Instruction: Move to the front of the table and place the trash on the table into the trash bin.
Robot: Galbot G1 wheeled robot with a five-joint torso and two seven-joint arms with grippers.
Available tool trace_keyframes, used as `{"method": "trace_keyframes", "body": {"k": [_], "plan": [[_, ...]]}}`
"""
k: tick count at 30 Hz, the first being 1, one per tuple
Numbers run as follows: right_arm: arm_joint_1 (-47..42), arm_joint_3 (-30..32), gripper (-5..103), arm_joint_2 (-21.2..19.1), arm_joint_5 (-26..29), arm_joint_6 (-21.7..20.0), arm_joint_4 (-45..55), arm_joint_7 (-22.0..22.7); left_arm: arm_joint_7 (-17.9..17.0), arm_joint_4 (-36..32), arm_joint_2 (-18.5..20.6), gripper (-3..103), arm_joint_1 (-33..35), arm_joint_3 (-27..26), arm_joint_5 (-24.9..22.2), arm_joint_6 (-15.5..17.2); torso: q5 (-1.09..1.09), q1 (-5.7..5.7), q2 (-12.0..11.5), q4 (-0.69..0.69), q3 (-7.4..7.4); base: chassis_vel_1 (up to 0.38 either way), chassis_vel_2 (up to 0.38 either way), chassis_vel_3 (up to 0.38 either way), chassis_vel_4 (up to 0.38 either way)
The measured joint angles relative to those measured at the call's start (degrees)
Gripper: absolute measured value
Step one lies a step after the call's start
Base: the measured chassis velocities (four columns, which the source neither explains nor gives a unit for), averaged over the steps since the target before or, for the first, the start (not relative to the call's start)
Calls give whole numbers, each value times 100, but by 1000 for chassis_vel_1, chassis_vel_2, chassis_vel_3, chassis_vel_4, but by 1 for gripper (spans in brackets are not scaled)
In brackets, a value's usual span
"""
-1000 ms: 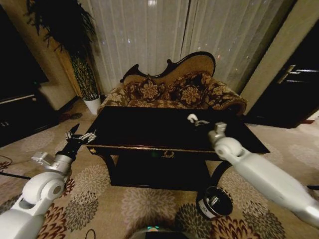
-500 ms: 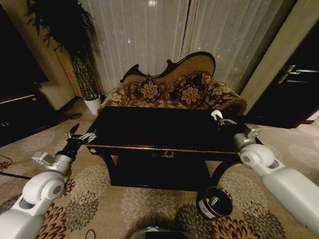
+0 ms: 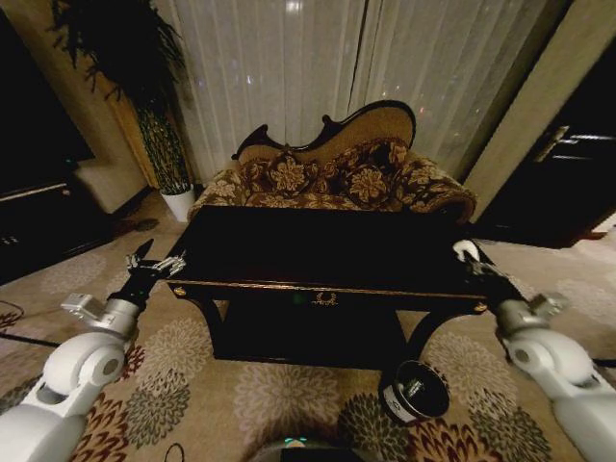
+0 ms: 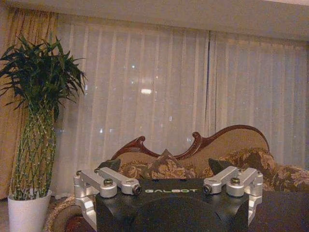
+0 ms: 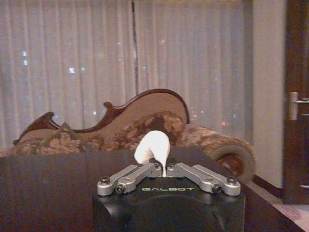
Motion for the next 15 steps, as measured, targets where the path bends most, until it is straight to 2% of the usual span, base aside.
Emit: {"method": "trace_keyframes", "body": {"k": [6, 9, 15], "plan": [[-409, 102, 1, 403, -225, 435, -342, -189, 0, 0, 0, 100, 0, 0, 0, 0, 0, 0, 0, -1, 0, 0, 0, 0, 0], [-470, -52, 1, 632, -430, 752, -736, -321, 0, 0, 0, 100, 0, 0, 0, 0, 1, 0, 0, 0, 0, 0, 0, 0, 0], [-428, -256, 1, 816, -562, 954, -1114, -423, 0, 0, 0, 100, 0, 0, 0, 0, 0, 0, 0, 0, 1, 0, 0, 0, 0]]}}
